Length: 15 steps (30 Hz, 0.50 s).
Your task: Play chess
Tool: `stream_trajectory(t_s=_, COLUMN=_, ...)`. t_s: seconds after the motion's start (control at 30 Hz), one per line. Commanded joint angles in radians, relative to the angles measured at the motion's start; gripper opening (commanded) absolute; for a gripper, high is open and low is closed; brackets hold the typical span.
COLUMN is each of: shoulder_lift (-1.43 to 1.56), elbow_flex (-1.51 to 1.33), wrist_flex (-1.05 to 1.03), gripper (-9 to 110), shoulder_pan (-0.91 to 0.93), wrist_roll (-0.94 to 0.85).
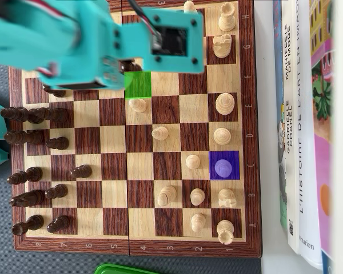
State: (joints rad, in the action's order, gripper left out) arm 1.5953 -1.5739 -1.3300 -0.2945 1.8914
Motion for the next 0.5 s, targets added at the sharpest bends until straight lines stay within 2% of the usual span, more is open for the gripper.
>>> stream_trajectory(t_s=0.0, shoulder_lift=0.152, elbow_flex=-0.034, wrist_flex=-0.003, gripper=5, shoulder_pan=0.011, wrist_roll=0.008)
stream_trajectory(t_s=0.2, shoulder_lift=0.348, elbow_flex=-0.167, wrist_flex=-0.015, gripper=5, shoulder_pan=0.084, wrist_roll=0.008)
stream_trajectory(t_s=0.47, shoulder_lift=0.474, elbow_flex=-0.213, wrist_flex=-0.169, gripper=5, shoulder_pan=0.290, wrist_roll=-0.017)
